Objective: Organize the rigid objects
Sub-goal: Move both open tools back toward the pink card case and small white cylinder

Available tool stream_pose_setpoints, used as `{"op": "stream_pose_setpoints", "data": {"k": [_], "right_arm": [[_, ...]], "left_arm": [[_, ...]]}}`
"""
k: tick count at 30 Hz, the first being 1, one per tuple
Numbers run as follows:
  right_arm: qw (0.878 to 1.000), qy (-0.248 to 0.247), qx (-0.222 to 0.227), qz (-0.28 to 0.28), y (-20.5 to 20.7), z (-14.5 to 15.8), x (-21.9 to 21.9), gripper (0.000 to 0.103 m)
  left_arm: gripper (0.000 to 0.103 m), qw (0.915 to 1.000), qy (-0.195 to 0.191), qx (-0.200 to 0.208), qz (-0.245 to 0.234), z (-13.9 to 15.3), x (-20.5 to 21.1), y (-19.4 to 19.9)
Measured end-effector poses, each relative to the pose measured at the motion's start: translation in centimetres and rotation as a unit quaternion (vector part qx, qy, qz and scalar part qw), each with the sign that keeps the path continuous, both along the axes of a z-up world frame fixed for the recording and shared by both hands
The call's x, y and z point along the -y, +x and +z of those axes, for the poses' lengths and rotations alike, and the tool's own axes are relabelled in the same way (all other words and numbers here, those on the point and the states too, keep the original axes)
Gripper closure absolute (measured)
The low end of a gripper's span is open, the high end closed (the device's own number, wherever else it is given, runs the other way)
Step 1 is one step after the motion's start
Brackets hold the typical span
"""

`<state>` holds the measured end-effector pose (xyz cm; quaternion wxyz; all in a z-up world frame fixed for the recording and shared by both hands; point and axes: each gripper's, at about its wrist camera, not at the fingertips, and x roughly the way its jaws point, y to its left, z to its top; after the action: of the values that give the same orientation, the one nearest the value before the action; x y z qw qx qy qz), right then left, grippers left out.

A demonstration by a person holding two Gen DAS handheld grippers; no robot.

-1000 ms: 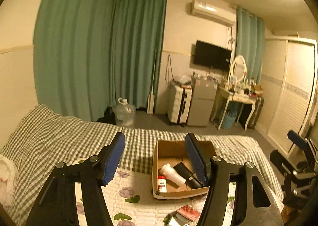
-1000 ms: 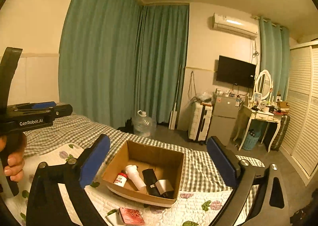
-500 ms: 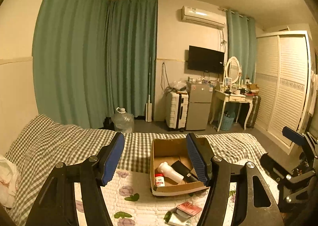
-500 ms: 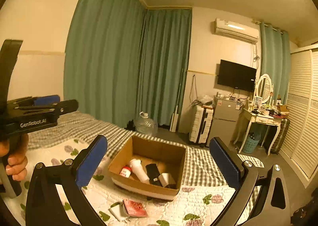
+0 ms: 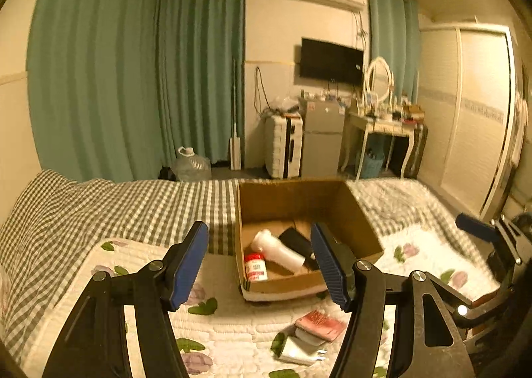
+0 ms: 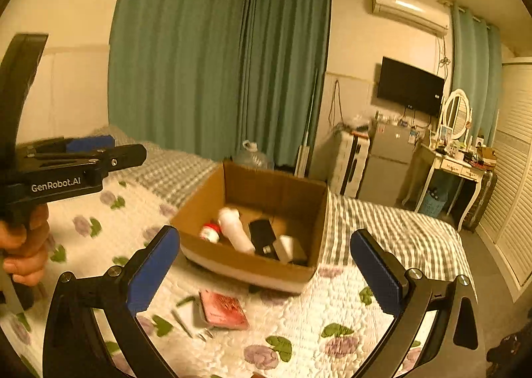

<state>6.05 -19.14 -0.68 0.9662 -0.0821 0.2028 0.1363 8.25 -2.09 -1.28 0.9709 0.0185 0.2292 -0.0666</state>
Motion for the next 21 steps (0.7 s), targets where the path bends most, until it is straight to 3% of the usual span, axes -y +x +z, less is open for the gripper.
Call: {"op": "stream_pose_setpoints", "data": {"k": [5,8,17,21], "right_arm": [[0.999,-0.019,-0.037,0.012,2.0,-3.7,-0.3,0.0],[0.998,-0.033,-0.058,0.016,2.7,-6.1,-0.4,0.0],[0.99,-0.049,-0.128,0.03,4.4,-11.7,-0.7,0.001],[0.984,-0.07,-0.159,0.05,4.9,-13.8,-2.0,0.008]], "left_arm": [[0.036,0.999,0.011,-0.043,-0.008,-3.7,0.4,1.6],[0.036,0.9958,0.005,-0.091,-0.002,-6.5,0.2,2.8],[0.036,0.9844,0.024,-0.171,-0.033,-12.4,0.1,2.6],[0.036,0.9795,0.032,-0.196,-0.036,-13.8,-0.2,2.4]]}}
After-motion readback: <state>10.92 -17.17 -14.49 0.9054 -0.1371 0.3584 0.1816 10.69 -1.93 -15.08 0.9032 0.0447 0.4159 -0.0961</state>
